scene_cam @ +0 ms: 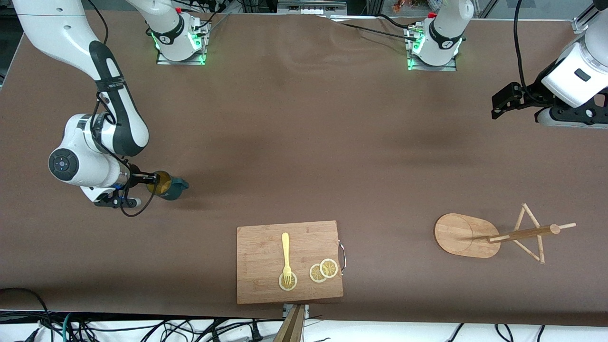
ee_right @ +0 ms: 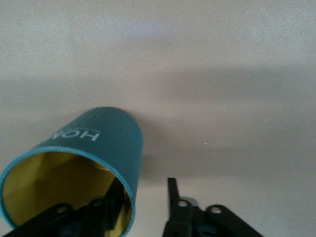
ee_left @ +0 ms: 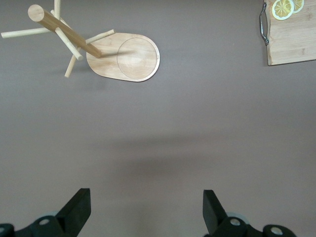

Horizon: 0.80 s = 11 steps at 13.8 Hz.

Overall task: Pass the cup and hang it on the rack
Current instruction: 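Lower the right gripper and grasp the teal mug rim, then carry the mug to mid-table with the right gripper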

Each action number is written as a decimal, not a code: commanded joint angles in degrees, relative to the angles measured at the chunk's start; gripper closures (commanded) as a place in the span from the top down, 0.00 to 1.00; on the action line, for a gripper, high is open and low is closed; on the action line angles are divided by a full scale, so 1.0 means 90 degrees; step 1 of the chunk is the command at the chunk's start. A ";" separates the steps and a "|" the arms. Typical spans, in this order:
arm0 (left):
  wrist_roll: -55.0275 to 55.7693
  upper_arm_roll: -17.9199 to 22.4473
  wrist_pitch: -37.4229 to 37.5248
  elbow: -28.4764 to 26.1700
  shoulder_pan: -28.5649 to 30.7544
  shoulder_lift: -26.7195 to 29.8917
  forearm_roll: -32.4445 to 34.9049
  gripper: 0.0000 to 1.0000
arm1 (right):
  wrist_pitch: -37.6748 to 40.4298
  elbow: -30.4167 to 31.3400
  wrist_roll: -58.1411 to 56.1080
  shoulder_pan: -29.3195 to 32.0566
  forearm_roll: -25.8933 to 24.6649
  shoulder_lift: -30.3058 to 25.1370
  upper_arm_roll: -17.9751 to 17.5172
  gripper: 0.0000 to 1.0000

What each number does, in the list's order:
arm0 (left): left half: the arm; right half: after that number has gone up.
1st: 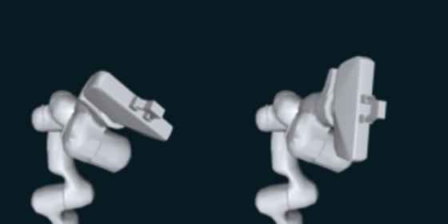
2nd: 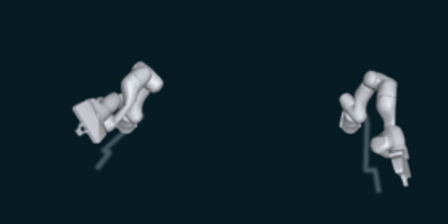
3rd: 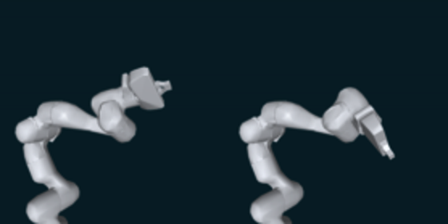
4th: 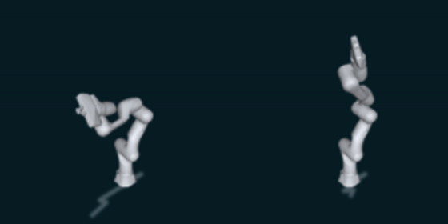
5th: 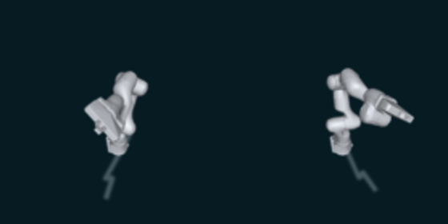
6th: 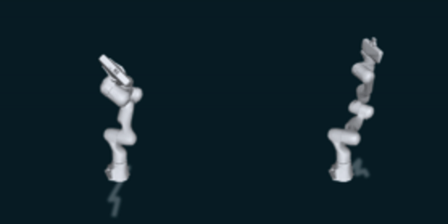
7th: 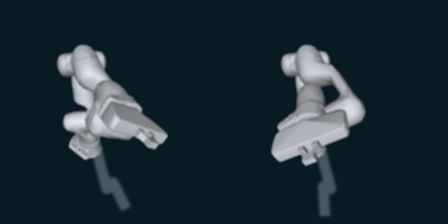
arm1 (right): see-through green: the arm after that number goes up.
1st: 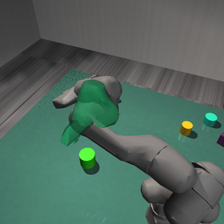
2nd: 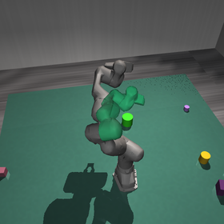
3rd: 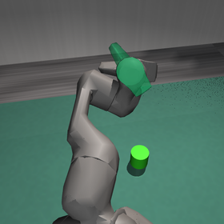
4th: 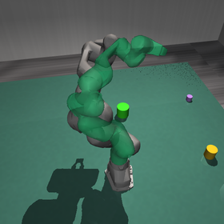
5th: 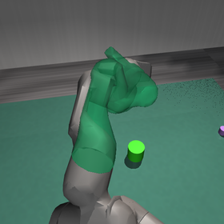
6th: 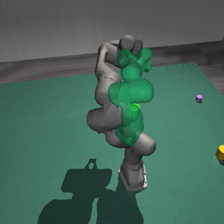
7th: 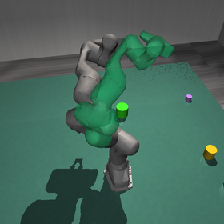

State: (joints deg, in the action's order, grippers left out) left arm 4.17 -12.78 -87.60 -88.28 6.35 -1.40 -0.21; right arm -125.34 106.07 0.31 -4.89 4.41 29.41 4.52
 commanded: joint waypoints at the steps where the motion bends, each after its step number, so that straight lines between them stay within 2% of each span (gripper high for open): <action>1: -0.0112 -0.0016 0.0026 -0.0074 0.0037 0.0107 -0.0153 1.00 | -0.0048 0.0041 0.0073 -0.0023 0.0183 -0.0075 -0.0024 0.00; 4: -0.0112 -0.0016 0.0026 -0.0074 0.0037 0.0107 -0.0153 1.00 | -0.0038 -0.0076 0.0073 -0.0032 0.0184 -0.0075 -0.0121 0.00; 7: -0.0112 -0.0016 0.0026 -0.0074 0.0046 0.0097 -0.0153 1.00 | 0.0097 -0.0543 0.0043 -0.0149 0.0193 -0.0075 -0.0277 0.00; 11: -0.0112 -0.0016 0.0016 -0.0064 0.0046 0.0097 -0.0153 1.00 | 0.0284 -0.1286 0.1612 -0.0773 0.0184 0.0120 -0.0561 0.00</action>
State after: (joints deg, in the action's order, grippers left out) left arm 4.17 -12.79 -87.60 -88.29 6.35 -1.40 -0.21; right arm -124.28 98.01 8.46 -8.66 5.58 29.24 0.13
